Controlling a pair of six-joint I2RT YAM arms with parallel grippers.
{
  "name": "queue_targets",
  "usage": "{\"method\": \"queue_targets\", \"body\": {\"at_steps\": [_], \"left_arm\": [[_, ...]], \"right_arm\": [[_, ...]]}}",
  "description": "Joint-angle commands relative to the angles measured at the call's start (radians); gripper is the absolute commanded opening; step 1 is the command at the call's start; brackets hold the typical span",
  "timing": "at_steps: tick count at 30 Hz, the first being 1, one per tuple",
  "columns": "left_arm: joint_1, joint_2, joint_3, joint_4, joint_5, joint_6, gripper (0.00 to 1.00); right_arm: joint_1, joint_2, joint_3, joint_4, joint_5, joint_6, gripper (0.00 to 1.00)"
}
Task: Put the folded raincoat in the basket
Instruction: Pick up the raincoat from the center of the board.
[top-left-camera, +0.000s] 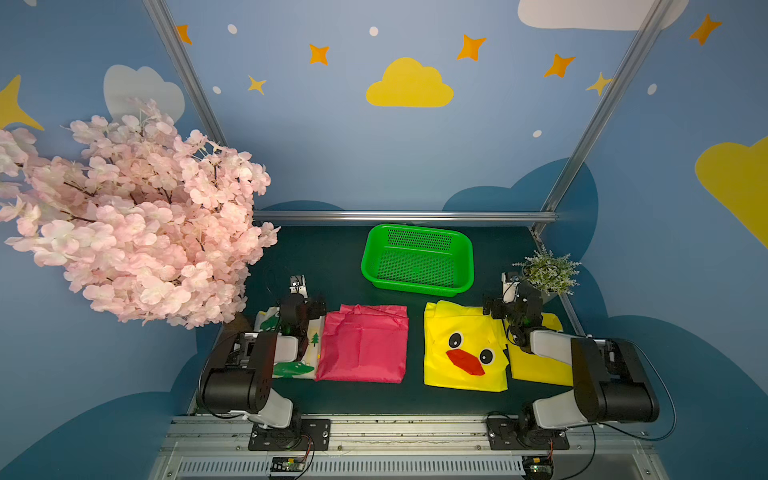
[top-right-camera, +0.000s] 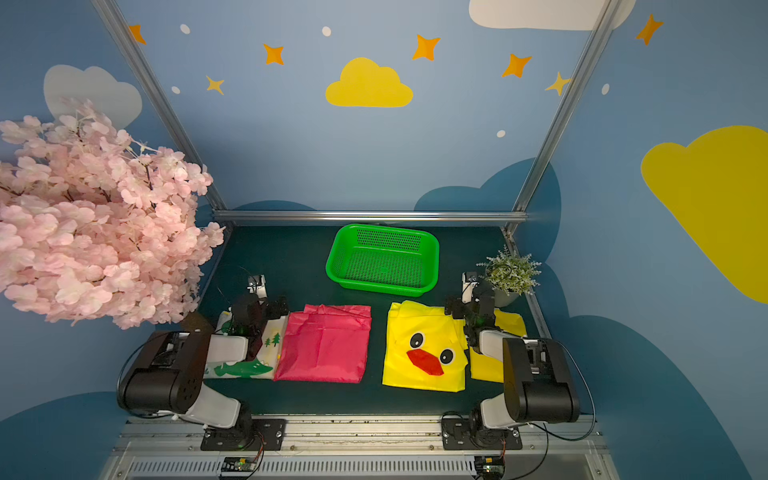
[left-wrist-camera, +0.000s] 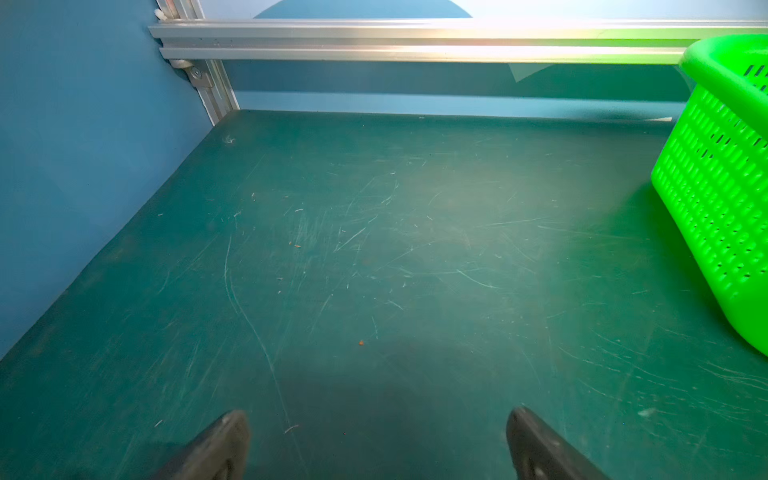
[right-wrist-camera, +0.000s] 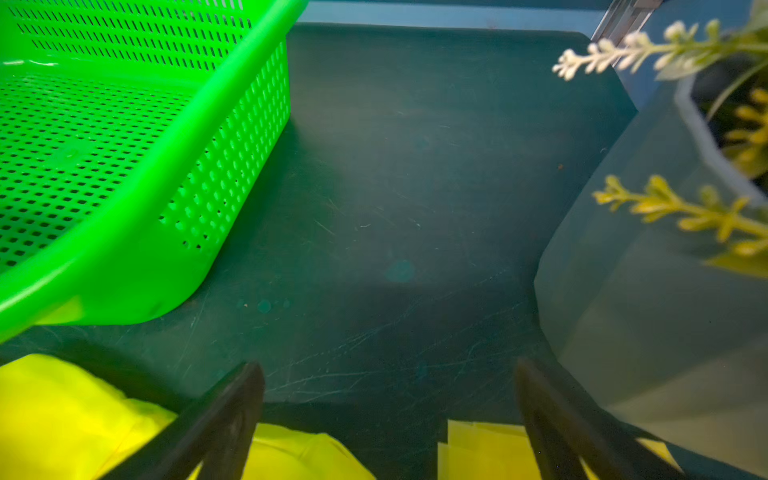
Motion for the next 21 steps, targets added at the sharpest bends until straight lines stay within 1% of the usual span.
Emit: {"method": "queue_targets", "body": {"at_steps": [1, 5, 10, 14, 17, 18, 19, 20, 21], "left_arm": [[-0.003, 0.008, 0.024, 0.024, -0.005, -0.005, 1.00], [-0.002, 0.008, 0.024, 0.023, -0.006, -0.004, 1.00], [-0.002, 0.008, 0.024, 0.020, -0.006, -0.004, 1.00], [-0.003, 0.004, 0.018, 0.027, -0.002, -0.003, 1.00], [-0.014, -0.048, 0.011, 0.019, 0.045, 0.038, 1.00], [-0.021, -0.082, 0.012, -0.014, 0.042, 0.046, 1.00], [-0.026, -0.122, 0.019, -0.062, 0.031, 0.048, 1.00], [-0.029, -0.154, 0.026, -0.104, 0.023, 0.046, 1.00], [-0.034, -0.195, 0.036, -0.156, 0.015, 0.045, 1.00]], "right_arm": [[0.004, 0.010, 0.024, 0.029, -0.006, -0.002, 0.98], [0.003, 0.012, 0.025, 0.028, -0.007, -0.001, 0.98], [-0.021, 0.012, 0.026, 0.026, -0.053, 0.010, 0.98], [-0.024, 0.009, 0.022, 0.030, -0.057, 0.009, 0.98], [-0.024, -0.031, 0.030, 0.048, -0.023, 0.056, 0.98], [-0.022, -0.057, 0.049, 0.001, -0.038, 0.044, 0.98], [-0.020, -0.096, 0.085, -0.104, -0.067, 0.030, 0.98], [-0.020, -0.130, 0.125, -0.217, -0.070, 0.044, 0.98], [-0.019, -0.162, 0.180, -0.361, -0.058, 0.088, 0.98]]}}
